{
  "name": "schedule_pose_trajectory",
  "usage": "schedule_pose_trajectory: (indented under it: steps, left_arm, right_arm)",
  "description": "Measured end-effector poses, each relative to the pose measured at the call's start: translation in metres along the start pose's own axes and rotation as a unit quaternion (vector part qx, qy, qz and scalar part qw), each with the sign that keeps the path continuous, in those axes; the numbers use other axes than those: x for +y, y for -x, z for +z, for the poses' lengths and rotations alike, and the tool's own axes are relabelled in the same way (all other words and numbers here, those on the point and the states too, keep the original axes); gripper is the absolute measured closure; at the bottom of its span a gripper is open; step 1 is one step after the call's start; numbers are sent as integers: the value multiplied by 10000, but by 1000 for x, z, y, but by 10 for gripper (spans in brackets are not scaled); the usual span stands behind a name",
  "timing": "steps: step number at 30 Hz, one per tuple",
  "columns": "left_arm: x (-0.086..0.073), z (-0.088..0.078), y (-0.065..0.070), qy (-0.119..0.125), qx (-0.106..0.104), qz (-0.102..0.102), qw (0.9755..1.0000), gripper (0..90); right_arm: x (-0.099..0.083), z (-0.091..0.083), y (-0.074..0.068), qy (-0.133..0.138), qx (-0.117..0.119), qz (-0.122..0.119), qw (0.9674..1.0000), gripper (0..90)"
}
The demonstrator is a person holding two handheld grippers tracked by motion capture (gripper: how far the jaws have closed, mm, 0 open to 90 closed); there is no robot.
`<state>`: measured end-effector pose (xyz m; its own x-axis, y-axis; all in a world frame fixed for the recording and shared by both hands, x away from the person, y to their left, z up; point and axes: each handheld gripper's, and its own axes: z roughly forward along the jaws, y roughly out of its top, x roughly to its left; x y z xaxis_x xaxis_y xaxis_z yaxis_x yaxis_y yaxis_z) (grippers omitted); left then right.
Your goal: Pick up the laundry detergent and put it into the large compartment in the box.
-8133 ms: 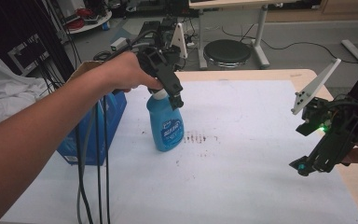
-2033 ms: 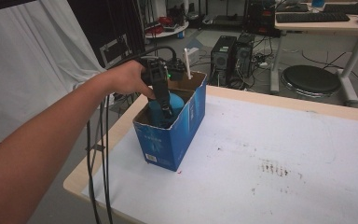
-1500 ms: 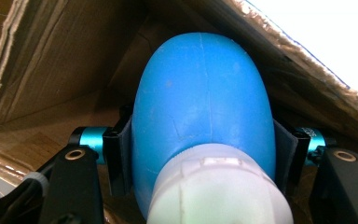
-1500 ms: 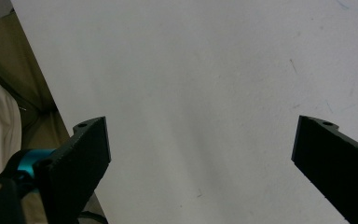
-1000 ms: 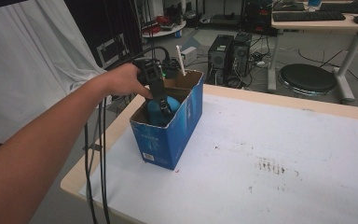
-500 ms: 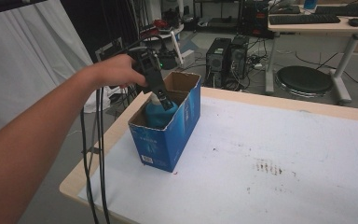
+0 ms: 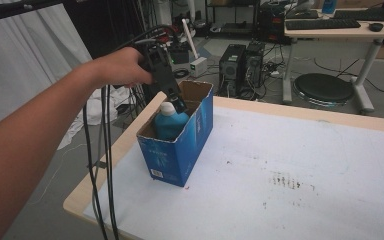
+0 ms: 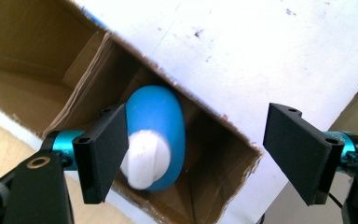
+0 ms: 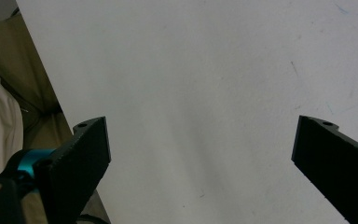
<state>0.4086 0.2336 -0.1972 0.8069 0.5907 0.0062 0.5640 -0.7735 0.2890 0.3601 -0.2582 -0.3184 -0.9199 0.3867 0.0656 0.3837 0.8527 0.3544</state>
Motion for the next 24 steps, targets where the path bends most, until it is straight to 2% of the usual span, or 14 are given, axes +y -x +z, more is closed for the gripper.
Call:
schedule_pose_trajectory:
  steps: [2, 6, 7, 10, 12, 14, 17, 20, 24]
  left_arm:
    - [1, 0, 1, -8, 2, 24, 10000, 225]
    - [9, 1, 10, -10, -66, 214, 9997, 213]
    - [10, 2, 11, -5, -70, 227, 9997, 162]
    - [14, 2, 17, 30, -41, 407, 9992, 148]
    - [16, 3, 20, -15, -42, 553, 9985, 75]
    - [17, 5, 22, -69, -66, 634, 9979, 52]
    - [20, 7, 23, -132, 98, 619, 9979, 15]
    - [22, 8, 25, -196, 113, 578, 9981, 16]
    - [32, 7, 31, -79, 175, 527, 9984, 16]
  right_arm:
    - [-1, -1, 0, 10, -2, 2, 10000, 34]
    - [-2, -3, -1, 44, -13, 38, 10000, 35]
    - [-2, -3, -2, 51, -18, 24, 10000, 34]
    - [-2, -5, -2, 73, -25, 6, 10000, 34]
    - [-3, -6, -2, 94, -26, 34, 9999, 34]
    - [-4, -7, -1, 108, -30, 62, 9999, 34]
    - [-5, -8, -1, 133, -34, 95, 9999, 35]
    - [-6, -9, -2, 170, -45, 102, 9998, 34]
    - [-6, -10, -2, 196, -56, 120, 9997, 34]
